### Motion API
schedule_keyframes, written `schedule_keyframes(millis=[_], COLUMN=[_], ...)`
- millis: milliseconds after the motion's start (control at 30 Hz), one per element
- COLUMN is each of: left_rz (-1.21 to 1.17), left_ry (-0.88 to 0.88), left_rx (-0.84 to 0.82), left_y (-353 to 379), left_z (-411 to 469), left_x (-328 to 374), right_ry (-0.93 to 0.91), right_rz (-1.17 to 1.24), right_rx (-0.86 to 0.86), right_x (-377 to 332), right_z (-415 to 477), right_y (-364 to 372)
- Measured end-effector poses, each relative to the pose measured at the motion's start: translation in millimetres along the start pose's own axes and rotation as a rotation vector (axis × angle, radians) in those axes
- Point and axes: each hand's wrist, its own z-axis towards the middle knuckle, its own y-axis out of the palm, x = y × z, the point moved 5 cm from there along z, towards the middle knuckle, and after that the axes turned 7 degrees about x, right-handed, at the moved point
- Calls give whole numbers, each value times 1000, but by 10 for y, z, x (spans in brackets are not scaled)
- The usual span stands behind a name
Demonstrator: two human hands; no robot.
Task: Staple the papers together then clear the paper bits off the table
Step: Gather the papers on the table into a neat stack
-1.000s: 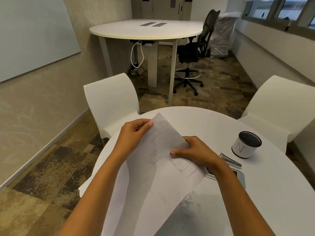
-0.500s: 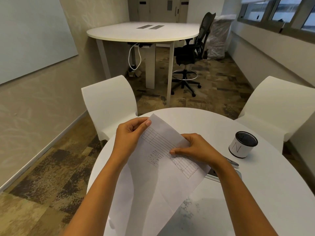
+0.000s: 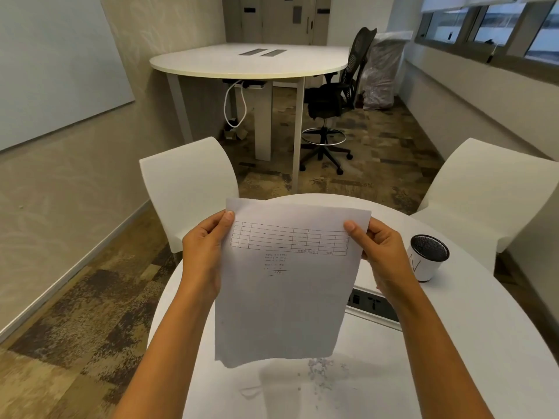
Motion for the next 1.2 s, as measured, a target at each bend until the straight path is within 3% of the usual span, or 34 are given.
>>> schedule_keyframes(millis=[300,600,733,1200], left_rz=[26,-26,-28,92], left_ry=[75,36,37,212], left_rx=[59,122,129,123], left_y=[134,293,377,709], left_z=[-44,-96,-132,-225], left_x=[-73,-147,-183,-400], right_ry=[30,234,342,277], right_rz=[-11,50,-48,-133], right_rx=[163,9,-35,45], right_x=[103,373,538,584], right_z=[-49,-250,-380,-494], right_y=[-83,-201,-363,-772])
